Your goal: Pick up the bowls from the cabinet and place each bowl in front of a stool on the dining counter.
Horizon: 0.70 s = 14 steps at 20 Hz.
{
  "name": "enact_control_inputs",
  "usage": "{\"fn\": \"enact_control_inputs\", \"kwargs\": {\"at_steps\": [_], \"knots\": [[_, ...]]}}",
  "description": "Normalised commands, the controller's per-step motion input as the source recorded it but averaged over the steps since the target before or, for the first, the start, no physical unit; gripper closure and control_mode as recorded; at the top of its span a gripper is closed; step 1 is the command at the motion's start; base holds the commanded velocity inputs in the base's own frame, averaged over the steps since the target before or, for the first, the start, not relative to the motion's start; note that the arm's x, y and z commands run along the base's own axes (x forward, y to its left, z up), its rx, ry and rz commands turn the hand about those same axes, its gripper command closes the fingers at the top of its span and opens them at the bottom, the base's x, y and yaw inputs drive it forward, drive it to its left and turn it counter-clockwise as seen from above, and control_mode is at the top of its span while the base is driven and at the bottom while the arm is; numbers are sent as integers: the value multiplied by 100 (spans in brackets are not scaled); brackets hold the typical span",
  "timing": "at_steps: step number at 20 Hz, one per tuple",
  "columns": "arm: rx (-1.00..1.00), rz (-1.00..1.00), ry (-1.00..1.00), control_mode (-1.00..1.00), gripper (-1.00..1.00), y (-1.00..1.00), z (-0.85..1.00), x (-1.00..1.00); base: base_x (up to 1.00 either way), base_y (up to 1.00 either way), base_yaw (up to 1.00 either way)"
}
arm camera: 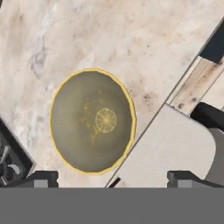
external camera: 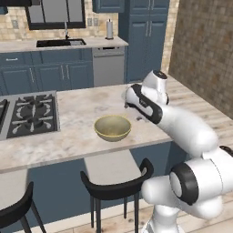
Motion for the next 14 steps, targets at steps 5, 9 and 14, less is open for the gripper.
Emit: {"fn": "enact_control_inputs", "kwargs": {"at_steps": [5, 9, 14], "knots": [[-22, 5, 1, -100, -100, -7, 46, -97, 0, 0, 0], [-18, 10, 0, -100, -100, -22, 41, -100, 0, 0, 0], [-17, 11, 0, -100, -100, -27, 51, -100, 0, 0, 0]]}}
